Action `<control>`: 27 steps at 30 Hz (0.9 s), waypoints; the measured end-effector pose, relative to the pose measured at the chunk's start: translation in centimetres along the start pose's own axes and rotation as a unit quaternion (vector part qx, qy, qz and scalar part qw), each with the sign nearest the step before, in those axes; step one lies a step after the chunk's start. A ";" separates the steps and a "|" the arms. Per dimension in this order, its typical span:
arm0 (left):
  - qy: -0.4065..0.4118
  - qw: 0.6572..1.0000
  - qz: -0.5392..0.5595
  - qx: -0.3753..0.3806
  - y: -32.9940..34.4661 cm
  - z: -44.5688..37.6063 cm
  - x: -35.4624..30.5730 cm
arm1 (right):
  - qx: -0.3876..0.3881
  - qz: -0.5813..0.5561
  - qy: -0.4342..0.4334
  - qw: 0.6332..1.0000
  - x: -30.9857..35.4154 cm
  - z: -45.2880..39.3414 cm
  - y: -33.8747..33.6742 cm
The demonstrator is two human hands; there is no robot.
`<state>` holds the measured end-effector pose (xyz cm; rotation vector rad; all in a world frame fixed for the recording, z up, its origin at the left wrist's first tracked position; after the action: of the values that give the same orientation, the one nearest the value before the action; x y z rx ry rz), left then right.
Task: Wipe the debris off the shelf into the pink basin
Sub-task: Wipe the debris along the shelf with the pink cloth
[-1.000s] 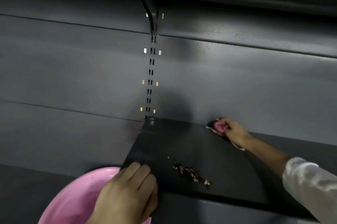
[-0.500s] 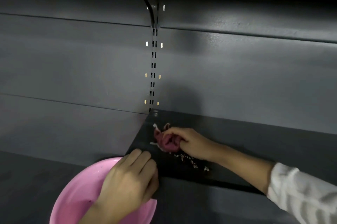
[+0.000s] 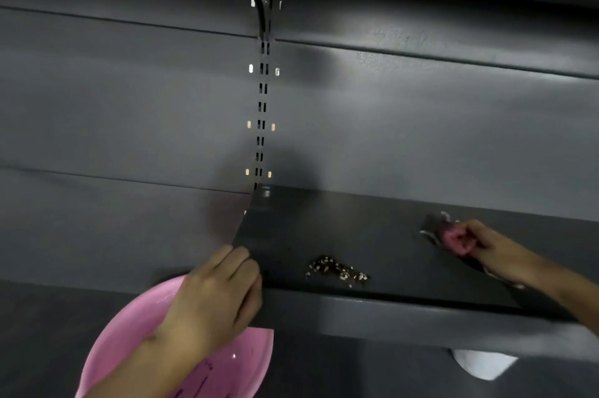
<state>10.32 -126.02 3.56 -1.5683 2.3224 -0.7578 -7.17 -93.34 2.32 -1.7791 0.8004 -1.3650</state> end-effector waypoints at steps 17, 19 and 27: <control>0.086 0.996 0.031 0.014 -0.6 0.5 0.8 | -0.015 -0.096 -0.047 0.994 17.2 5.9 6.3; 0.084 0.996 0.032 0.024 -0.7 0.7 1.5 | -0.092 -0.096 0.009 0.991 14.4 6.0 3.4; 0.083 0.996 -0.007 0.034 0.1 1.1 1.1 | 0.034 0.069 0.083 0.994 12.2 5.4 6.6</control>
<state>10.38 -127.31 2.67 -1.5487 2.3735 -0.9957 0.71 -106.01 2.06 -1.5446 0.9366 -1.4440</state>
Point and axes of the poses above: each hand's wrist, its own z-axis away from the middle knuckle, its own y-axis out of the palm, x = y × z, the point moved 8 cm from there along -z, towards the middle knuckle, and after that the axes turned 3 degrees about -x, right-handed, at the moved point
